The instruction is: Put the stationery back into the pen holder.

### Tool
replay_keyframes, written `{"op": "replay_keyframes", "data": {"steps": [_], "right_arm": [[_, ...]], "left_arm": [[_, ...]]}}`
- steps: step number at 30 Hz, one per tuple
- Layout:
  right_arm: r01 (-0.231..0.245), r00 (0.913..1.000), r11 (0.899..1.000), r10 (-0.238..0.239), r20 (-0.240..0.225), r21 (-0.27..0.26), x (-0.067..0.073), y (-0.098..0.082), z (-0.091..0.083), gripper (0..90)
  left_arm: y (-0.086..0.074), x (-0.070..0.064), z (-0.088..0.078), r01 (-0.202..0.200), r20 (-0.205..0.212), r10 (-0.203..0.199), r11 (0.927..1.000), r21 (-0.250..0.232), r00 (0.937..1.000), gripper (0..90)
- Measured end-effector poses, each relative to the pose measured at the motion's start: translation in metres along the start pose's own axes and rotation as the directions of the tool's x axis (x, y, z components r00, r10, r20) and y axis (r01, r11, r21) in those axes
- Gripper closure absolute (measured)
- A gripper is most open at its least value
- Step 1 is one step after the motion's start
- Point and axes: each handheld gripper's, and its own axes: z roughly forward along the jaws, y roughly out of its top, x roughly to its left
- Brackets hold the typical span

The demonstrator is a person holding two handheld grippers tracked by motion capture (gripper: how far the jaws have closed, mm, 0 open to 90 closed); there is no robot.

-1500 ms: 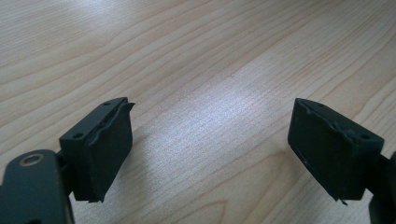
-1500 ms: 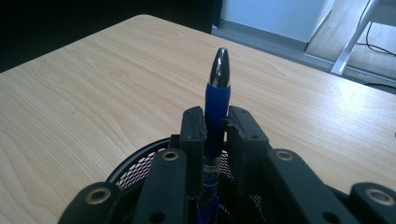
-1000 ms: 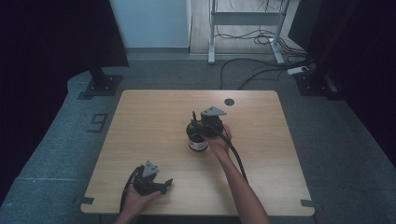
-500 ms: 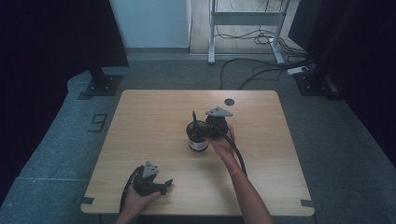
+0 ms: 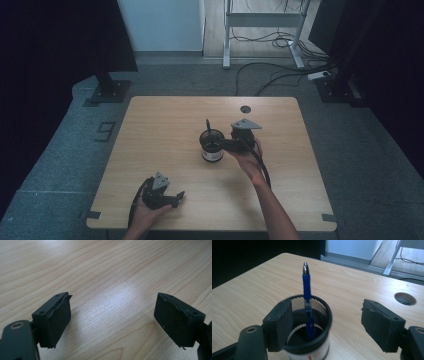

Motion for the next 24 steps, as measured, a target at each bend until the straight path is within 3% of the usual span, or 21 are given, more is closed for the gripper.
{"op": "replay_keyframes", "data": {"steps": [7, 16, 24], "right_arm": [[-0.004, 0.9999, 1.000, 0.004, 0.014, 0.014, -0.019, -0.018, -0.022, 26.4], [-0.037, 0.9987, 0.999, 0.037, 0.037, 0.021, -0.043, -0.055, -0.050, 29.0], [-0.070, 0.9959, 0.997, 0.068, 0.059, 0.036, -0.057, -0.091, -0.071, 29.0]], "left_arm": [[0.000, 0.001, 0.000, 0.013, -0.004, -0.013, 0.9999, -0.003, 0.9999, 14.3], [0.000, 0.002, 0.000, 0.020, -0.011, -0.020, 0.9998, 0.006, 0.9997, 14.5], [0.000, 0.003, 0.001, 0.030, -0.008, -0.030, 0.9995, 0.007, 0.9995, 14.4]]}}
